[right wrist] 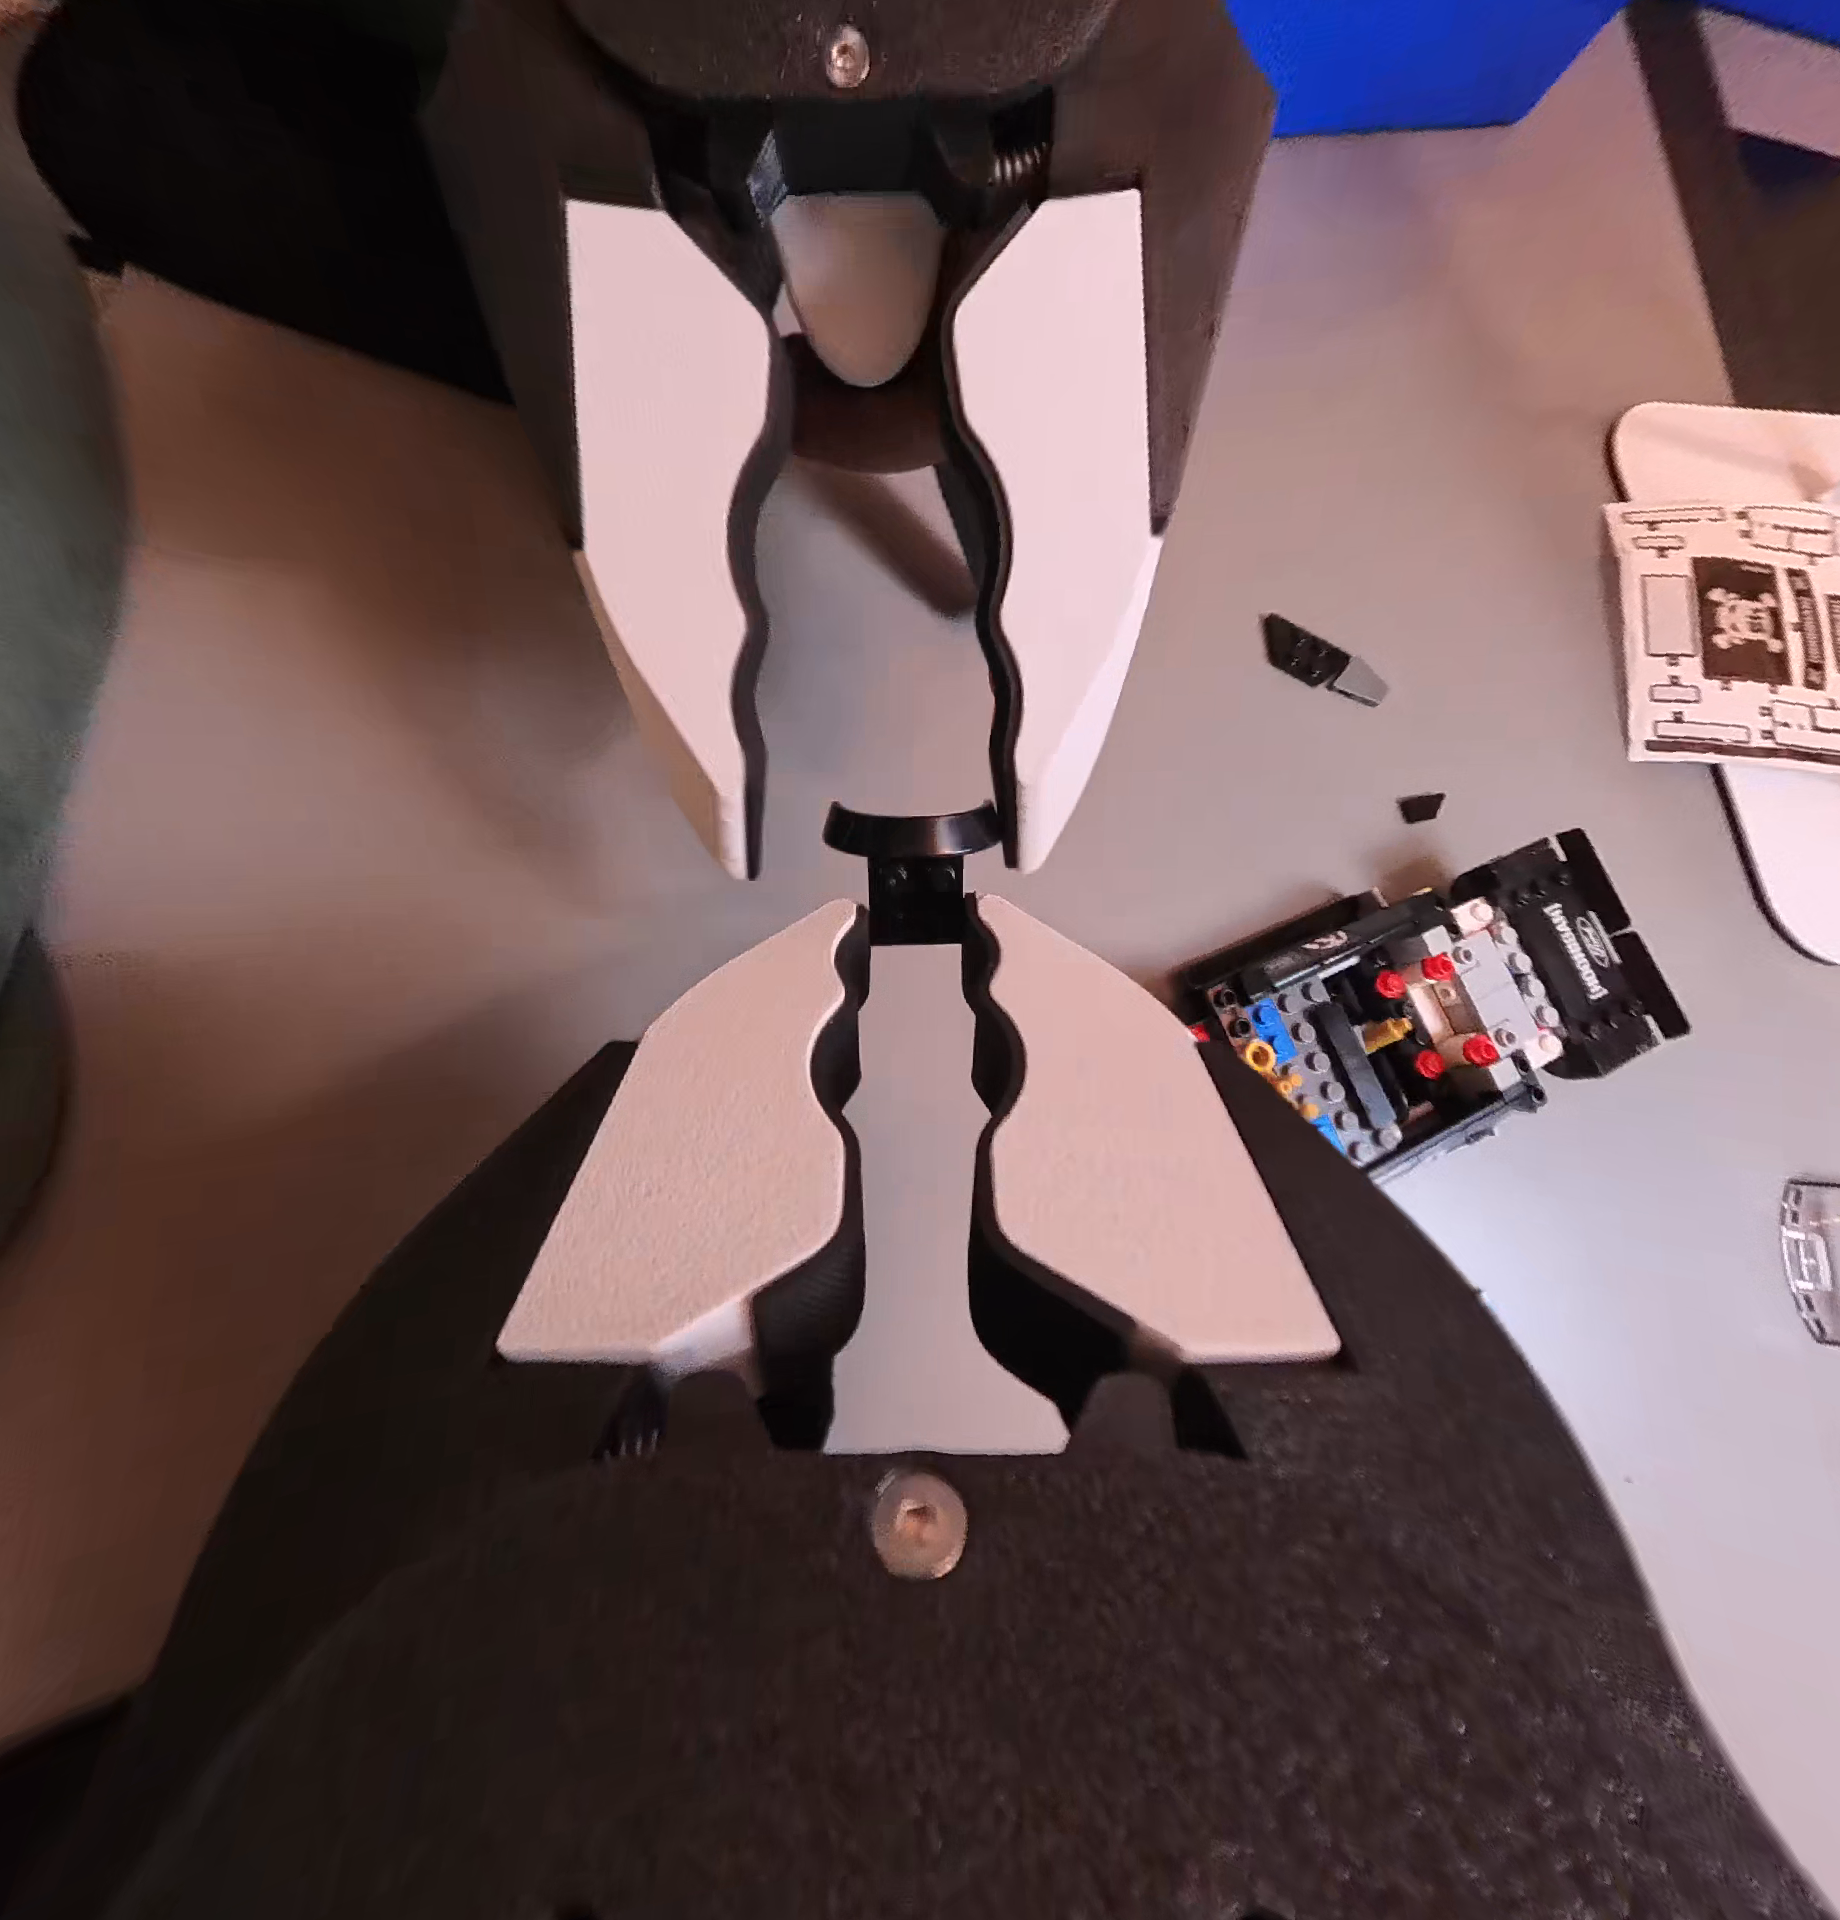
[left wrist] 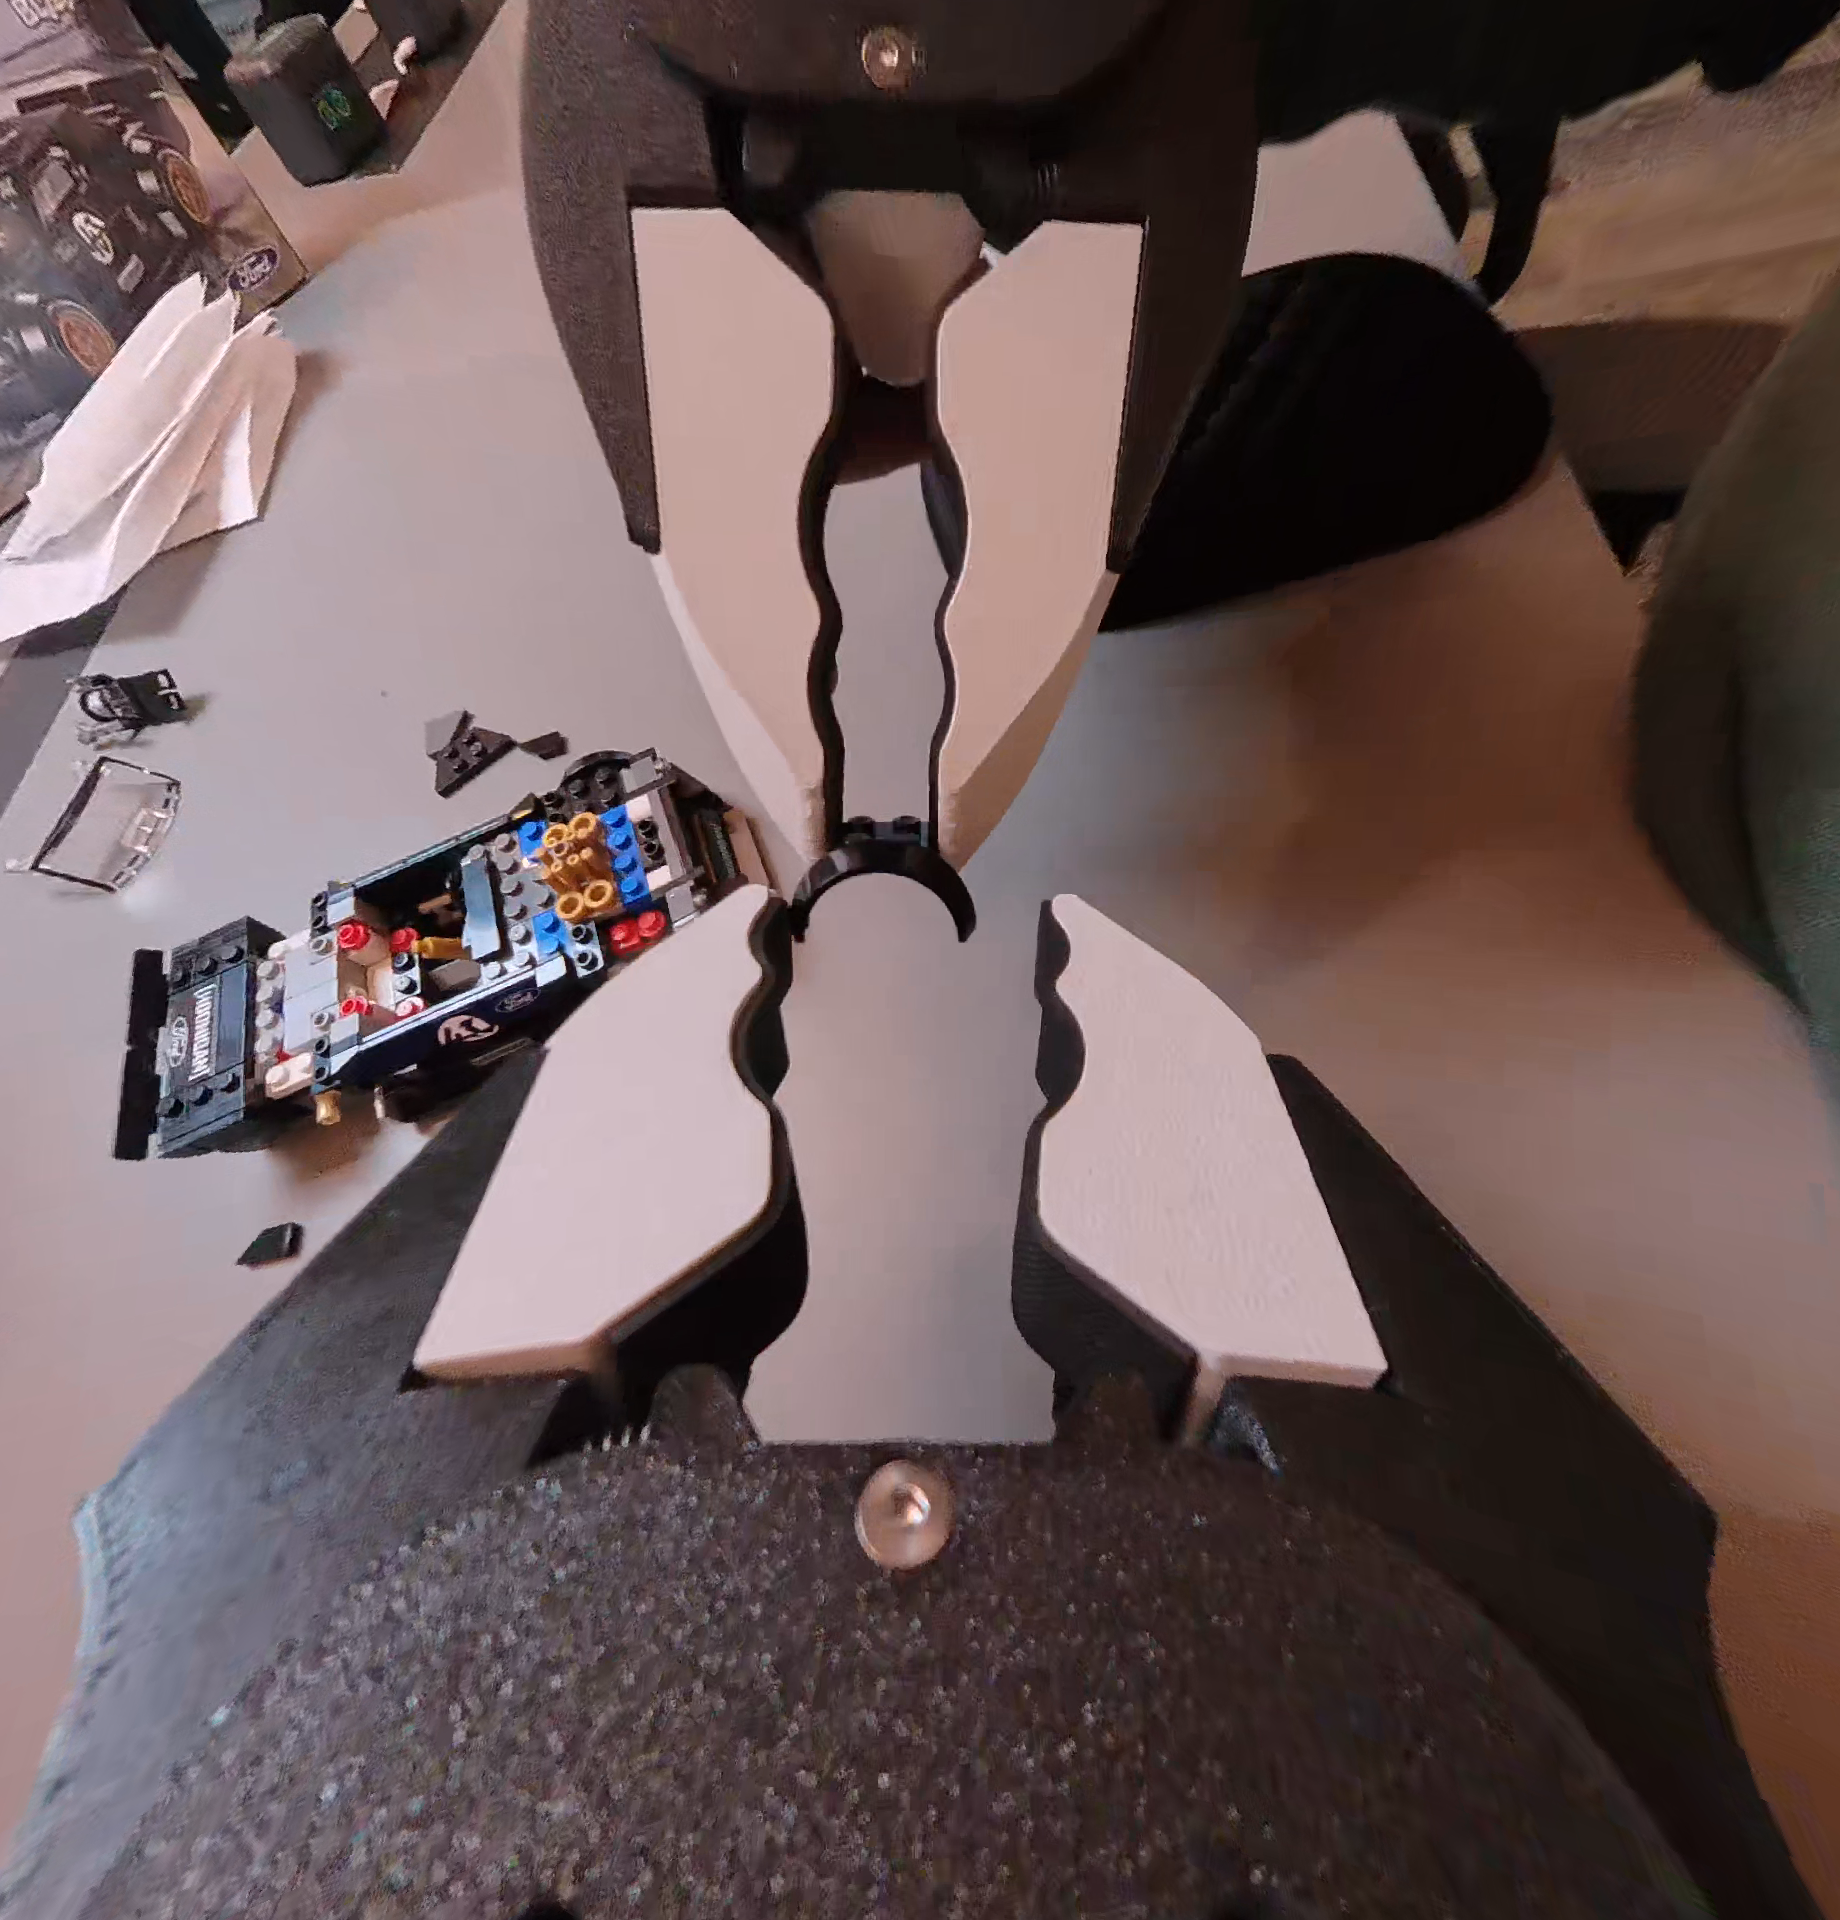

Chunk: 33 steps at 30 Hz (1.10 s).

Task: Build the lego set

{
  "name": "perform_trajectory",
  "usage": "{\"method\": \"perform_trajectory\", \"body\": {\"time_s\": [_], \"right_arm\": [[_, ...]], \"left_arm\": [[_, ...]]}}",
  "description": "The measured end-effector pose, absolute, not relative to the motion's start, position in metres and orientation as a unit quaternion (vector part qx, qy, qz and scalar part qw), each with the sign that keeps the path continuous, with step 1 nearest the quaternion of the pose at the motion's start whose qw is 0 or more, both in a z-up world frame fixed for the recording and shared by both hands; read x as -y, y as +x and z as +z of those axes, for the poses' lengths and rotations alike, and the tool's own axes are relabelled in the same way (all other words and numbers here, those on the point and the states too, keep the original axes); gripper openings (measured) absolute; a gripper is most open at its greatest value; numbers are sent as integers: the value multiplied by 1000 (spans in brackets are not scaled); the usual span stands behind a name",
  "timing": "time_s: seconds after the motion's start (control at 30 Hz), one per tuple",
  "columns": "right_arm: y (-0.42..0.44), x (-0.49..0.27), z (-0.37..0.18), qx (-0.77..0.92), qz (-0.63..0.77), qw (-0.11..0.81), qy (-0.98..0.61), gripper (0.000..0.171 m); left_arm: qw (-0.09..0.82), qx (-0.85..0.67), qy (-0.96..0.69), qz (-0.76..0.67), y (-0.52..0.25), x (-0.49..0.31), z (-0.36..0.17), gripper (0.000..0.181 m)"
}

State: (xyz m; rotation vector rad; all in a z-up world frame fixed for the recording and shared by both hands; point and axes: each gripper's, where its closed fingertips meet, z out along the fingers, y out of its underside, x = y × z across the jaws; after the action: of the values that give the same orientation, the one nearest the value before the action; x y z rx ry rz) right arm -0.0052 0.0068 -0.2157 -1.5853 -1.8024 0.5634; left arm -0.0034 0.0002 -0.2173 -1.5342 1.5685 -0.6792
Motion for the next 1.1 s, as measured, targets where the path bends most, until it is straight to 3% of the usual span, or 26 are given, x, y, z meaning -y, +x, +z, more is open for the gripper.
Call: {"method": "perform_trajectory", "body": {"time_s": [0.1,0.6,1.1], "right_arm": [[-4,-8,-223,708,205,302,-604,17],[-3,-33,-250,757,155,220,-595,17],[30,-82,-236,663,209,295,-655,25]], "left_arm": [[417,-625,-612,-249,-6,-6,-221,33],[389,-606,-660,-215,-6,-31,-251,31],[395,-500,-730,-249,-5,-74,-255,30]]}}
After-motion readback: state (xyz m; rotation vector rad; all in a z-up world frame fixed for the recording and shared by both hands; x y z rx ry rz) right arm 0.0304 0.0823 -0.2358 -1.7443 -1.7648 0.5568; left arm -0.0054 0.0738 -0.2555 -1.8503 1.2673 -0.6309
